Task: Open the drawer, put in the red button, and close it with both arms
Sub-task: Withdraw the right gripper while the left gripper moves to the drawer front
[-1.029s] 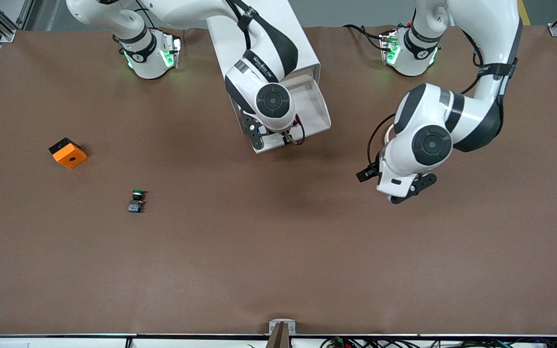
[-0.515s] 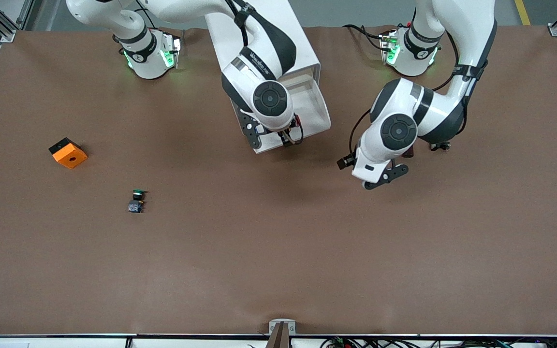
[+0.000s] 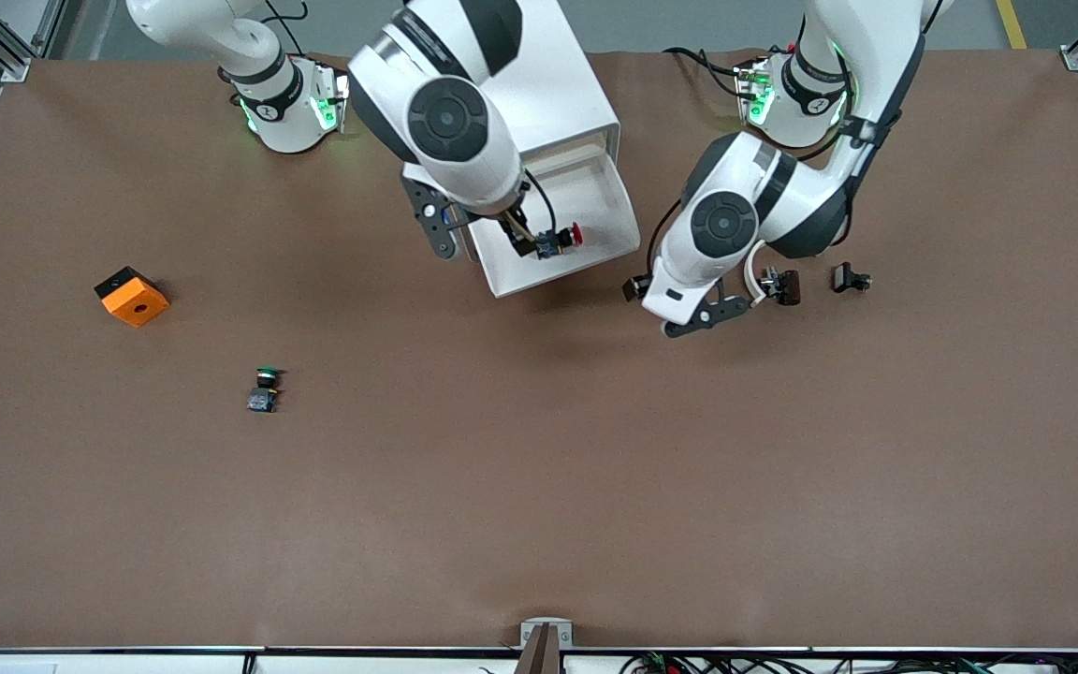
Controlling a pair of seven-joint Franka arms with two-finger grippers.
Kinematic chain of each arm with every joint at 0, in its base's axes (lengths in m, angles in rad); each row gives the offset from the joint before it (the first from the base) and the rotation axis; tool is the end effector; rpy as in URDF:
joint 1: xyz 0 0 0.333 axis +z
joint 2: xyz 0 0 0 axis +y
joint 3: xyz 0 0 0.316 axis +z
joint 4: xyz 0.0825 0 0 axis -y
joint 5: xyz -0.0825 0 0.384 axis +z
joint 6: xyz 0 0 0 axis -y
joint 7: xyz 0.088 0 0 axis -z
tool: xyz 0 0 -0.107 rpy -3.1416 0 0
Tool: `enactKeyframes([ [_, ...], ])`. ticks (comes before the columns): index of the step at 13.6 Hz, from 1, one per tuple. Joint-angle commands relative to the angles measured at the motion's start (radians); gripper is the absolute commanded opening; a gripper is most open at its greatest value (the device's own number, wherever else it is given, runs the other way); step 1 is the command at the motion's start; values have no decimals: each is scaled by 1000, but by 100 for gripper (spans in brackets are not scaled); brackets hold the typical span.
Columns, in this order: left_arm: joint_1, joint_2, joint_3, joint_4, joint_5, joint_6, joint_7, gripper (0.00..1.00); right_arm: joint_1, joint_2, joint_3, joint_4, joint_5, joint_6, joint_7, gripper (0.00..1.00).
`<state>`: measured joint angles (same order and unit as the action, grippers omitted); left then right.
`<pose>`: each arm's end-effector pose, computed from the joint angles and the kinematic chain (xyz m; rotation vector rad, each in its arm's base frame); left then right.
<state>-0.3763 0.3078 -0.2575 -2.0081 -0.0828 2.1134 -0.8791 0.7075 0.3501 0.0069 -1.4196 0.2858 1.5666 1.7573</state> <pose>0.4654 -0.3424 0.2930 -3.0568 -0.4606 0.3732 0.4672 0.4444 0.4883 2.5822 -1.5324 -0.5122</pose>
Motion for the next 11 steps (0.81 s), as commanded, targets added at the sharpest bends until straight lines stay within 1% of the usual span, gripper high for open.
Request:
enactKeyframes([
  [1, 7, -29, -54, -41, -32, 25, -8, 100, -101, -110, 10, -28, -13, -104, -196, 100],
  [2, 7, -32, -71, -47, -51, 27, -9, 100, -144, -146, 10, -33, -13, -135, -279, 100],
  [5, 8, -38, -133, -75, -54, 25, -46, 100, -305, -212, 12, -35, -13, -235, -578, 100],
  [8, 13, -41, -207, -98, -55, 25, -76, 100, -475, -243, 10, -41, -14, -312, -893, 100],
  [10, 13, -38, -258, -100, -57, 25, -112, 100, -607, -250, 9, -67, -17, -324, -1121, 100],
  [11, 13, -33, -282, -98, -60, 25, -121, 100, -661, -253, 10, -79, -36, -321, -1219, 100],
])
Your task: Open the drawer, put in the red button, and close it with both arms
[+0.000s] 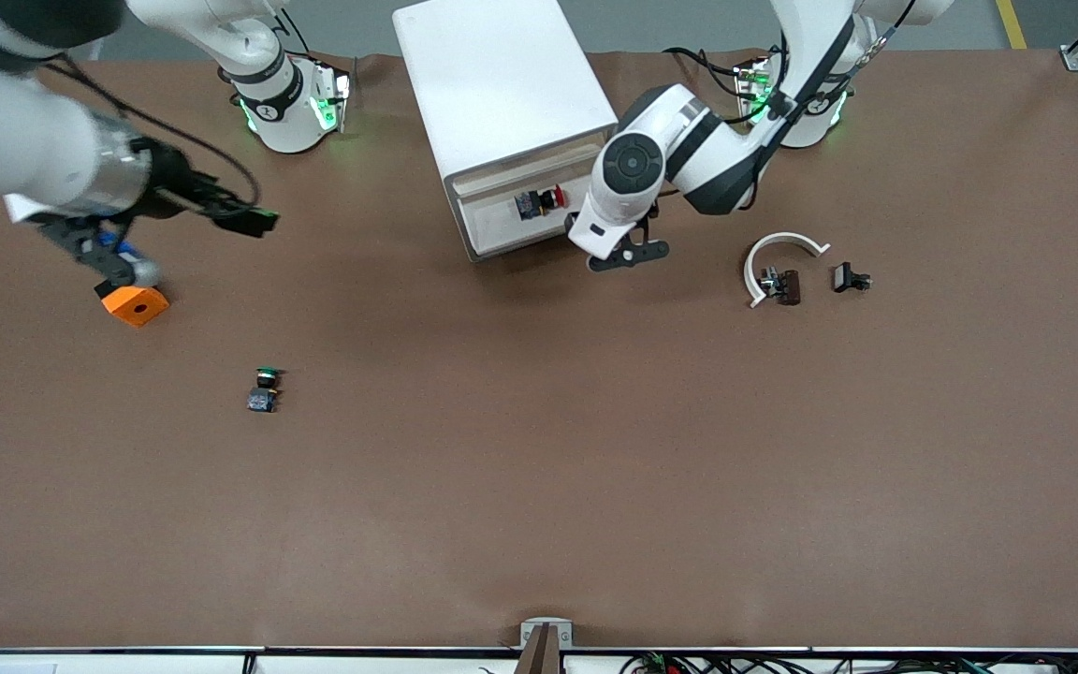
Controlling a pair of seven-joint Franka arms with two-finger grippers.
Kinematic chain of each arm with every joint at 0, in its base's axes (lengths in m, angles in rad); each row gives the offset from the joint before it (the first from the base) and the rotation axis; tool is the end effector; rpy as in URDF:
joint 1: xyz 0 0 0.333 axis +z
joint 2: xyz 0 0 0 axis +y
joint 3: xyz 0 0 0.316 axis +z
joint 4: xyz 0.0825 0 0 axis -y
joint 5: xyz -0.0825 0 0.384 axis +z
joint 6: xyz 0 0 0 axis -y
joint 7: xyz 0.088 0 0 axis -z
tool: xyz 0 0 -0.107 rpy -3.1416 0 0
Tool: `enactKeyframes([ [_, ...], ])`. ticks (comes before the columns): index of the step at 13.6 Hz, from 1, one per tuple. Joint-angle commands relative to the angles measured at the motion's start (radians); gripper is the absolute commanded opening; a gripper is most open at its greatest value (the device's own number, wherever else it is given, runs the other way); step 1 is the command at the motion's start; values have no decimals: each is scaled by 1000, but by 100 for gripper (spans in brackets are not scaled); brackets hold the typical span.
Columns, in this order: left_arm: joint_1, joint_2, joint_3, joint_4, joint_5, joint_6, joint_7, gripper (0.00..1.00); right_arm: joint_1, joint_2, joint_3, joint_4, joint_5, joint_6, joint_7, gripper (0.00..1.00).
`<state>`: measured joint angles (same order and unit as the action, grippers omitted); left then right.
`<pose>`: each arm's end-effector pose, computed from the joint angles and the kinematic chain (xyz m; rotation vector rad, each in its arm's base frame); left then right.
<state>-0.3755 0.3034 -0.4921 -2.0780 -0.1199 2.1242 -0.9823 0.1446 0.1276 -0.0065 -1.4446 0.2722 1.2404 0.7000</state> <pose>0.3594 -0.4267 0.2831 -3.0494 -0.2948 0.5032 0.5444 0.1111 0.5928 -2.8687 0.7578 0.6185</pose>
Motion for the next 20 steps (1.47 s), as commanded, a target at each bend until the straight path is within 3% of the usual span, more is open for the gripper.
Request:
enactKeyframes([
  [1, 10, -26, -65, -28, -30, 16, -18, 100, -127, -29, 23, -62, -57, 13, -244, 100],
  [5, -3, 12, -109, -27, -30, 28, -16, 100, -142, -78, 23, -104, -200, 106, -381, 100],
  [9, -3, 31, -128, -19, -32, 51, -18, 100, -134, -252, 31, -308, -240, 272, -428, 100],
  [12, 22, 26, -125, -2, -32, 45, -22, 100, -134, -305, 33, -321, -248, 274, -435, 100],
  [16, 179, 20, -117, 85, -12, -22, -13, 100, -154, -355, 23, -323, -248, 264, -554, 100],
  [20, 325, 22, -118, 240, 129, -209, 1, 100, -191, -361, 22, -318, -249, 258, -622, 100],
])
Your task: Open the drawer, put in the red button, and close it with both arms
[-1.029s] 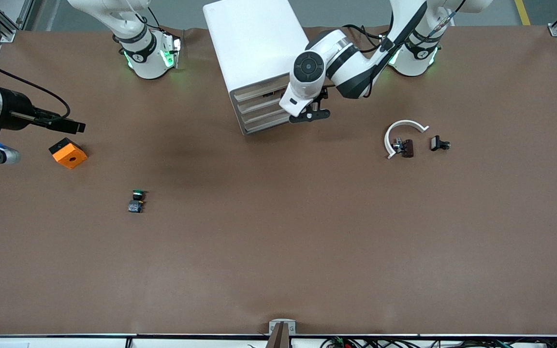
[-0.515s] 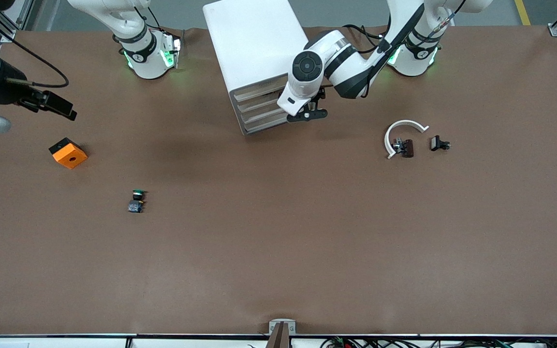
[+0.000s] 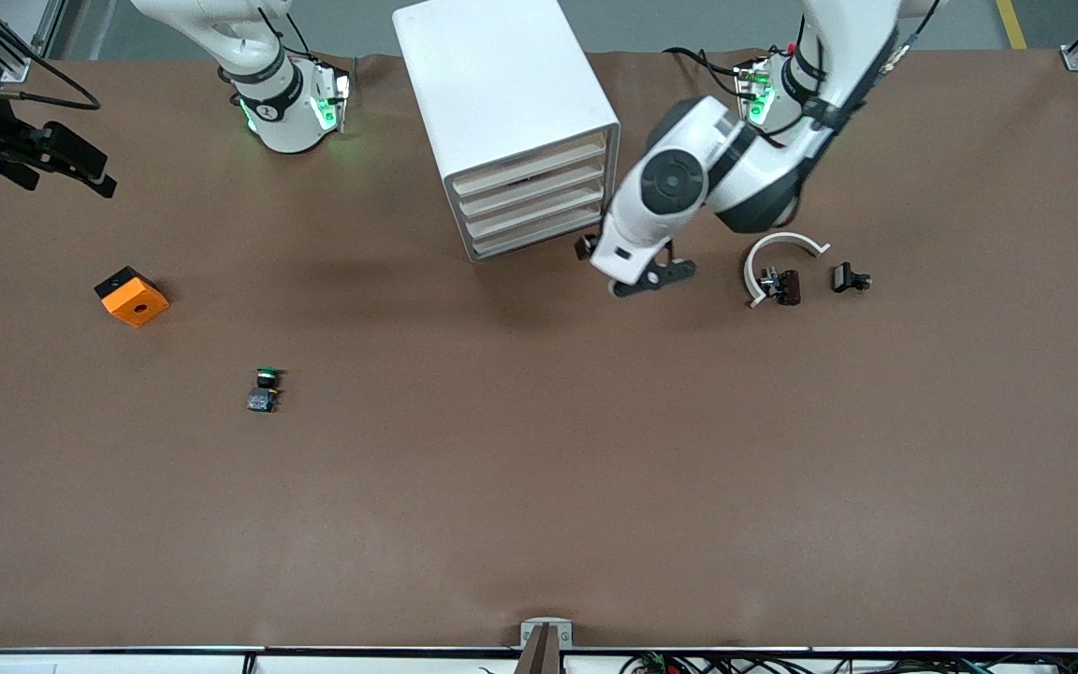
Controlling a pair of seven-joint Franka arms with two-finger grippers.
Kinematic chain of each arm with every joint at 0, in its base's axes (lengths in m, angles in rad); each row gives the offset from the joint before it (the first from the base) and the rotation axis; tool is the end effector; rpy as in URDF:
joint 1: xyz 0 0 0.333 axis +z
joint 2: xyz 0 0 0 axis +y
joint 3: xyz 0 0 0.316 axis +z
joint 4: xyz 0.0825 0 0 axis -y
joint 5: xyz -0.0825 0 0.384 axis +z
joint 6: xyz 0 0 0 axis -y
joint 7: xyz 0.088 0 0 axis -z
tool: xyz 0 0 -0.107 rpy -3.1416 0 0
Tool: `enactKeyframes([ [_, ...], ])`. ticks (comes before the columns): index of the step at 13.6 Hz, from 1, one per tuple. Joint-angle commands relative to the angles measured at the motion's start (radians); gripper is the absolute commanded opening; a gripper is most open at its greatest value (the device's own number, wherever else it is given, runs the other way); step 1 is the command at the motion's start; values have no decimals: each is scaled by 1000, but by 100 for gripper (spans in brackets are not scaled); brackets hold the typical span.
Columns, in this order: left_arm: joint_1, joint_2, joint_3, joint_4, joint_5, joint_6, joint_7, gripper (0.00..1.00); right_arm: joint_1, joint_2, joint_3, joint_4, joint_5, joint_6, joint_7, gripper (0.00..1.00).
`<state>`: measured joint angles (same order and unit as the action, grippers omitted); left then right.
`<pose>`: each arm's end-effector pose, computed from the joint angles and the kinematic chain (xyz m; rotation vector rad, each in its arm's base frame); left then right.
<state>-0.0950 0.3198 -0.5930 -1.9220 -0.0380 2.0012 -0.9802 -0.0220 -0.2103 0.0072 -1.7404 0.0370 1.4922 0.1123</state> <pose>0.4640 -0.3648 0.3389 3.0680 0.4927 -0.4419 0.4789 -0.0025 0.6471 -3.1014 0.1942 0.0615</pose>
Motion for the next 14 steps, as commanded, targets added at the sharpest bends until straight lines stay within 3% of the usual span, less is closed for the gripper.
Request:
enactKeyframes([
  [1, 76, 7, -17, 136, 68, -120, 9, 100, -26, -23, 8, -16, -15, 3, -37, 100],
  [4, 177, 2, -17, 254, 92, -166, 32, 100, -24, -9, 8, 30, -37, -29, -37, 100],
  [9, 312, -45, -16, 333, 92, -174, 144, 100, -35, -8, 7, 52, -35, -27, -36, 100],
  [14, 487, -131, -16, 397, 92, -301, 492, 100, -32, -6, 8, 53, -35, -23, -39, 100],
])
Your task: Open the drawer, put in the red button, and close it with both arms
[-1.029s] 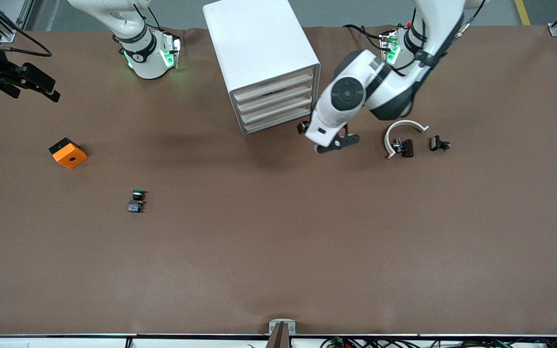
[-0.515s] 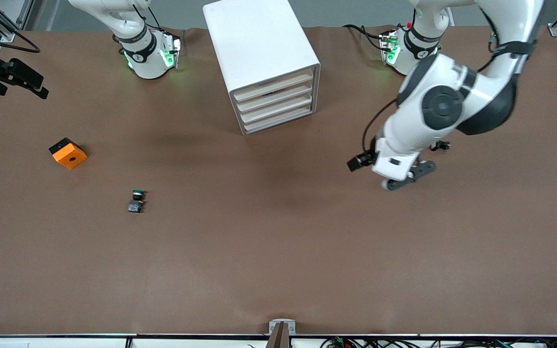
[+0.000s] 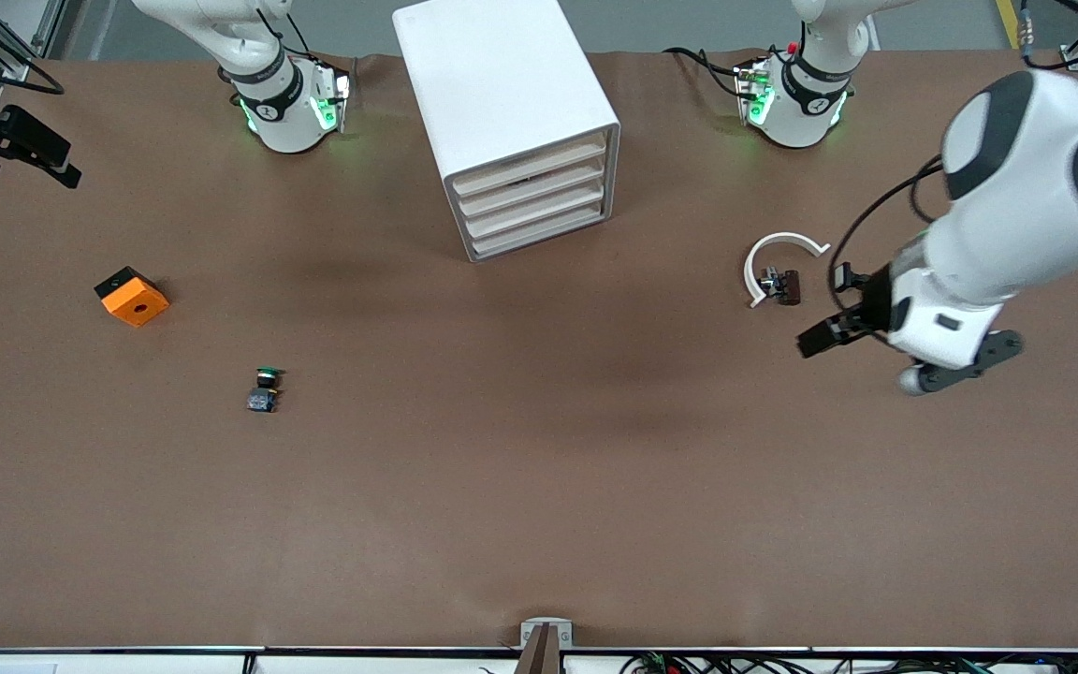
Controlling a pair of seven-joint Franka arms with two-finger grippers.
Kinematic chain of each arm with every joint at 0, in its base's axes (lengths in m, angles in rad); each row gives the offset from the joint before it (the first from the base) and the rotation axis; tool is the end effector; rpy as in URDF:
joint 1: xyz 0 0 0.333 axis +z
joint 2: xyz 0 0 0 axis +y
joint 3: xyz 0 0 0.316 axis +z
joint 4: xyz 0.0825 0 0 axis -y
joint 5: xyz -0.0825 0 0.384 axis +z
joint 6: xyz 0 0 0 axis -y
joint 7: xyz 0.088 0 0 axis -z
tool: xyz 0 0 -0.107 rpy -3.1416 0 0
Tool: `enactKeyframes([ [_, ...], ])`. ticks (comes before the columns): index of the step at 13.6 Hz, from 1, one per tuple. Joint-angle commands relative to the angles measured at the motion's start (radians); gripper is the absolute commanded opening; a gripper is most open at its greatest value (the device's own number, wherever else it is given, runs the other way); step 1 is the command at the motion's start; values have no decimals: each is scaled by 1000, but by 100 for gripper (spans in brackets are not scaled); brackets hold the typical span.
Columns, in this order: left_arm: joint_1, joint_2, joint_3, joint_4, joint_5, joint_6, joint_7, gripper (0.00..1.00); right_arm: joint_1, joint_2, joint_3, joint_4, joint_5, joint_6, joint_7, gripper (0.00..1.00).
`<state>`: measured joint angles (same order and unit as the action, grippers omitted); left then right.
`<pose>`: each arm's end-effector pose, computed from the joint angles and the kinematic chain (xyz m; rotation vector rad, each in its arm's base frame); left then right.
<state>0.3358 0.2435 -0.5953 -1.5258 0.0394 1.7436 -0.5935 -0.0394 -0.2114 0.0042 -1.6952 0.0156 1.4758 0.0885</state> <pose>0.6152 -0.1216 0.5390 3.0022 0.5190 -0.0387 0.4767 -0.0147 0.6671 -3.1213 0.1912 0.0131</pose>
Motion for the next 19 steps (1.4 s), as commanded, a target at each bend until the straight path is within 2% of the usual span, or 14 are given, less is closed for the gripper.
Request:
enactKeyframes([
  [1, 101, -70, -15, 3, 14, -58, 209, 100, -14, -5, 11, 8, -14, -6, -15, 100],
  [2, 129, -82, -14, 6, 13, -59, 301, 100, -14, -3, 11, 8, -13, -6, -15, 100],
  [3, 126, -120, 20, 4, 11, -59, 384, 100, -14, -3, 11, 8, -13, -6, -15, 100],
  [4, 59, -148, 105, 0, 13, -65, 433, 100, -16, -3, 11, 8, -11, -5, -15, 100],
  [6, -125, -191, 329, 6, 11, -139, 495, 100, -14, -3, 11, 8, -11, -5, -15, 100],
  [7, -209, -217, 419, 6, 11, -163, 538, 100, -14, -3, 11, 8, -11, -5, -16, 100],
  [10, -316, -280, 549, -11, -6, -213, 607, 100, -17, -3, 10, 8, -6, -3, -51, 100],
  [15, -350, -394, 548, -131, -6, -196, 606, 100, -14, -2, 10, 8, -5, -2, -47, 100],
  [19, -350, -424, 529, -155, -6, -196, 603, 100, -14, -2, 10, 8, -3, 1, -41, 100],
])
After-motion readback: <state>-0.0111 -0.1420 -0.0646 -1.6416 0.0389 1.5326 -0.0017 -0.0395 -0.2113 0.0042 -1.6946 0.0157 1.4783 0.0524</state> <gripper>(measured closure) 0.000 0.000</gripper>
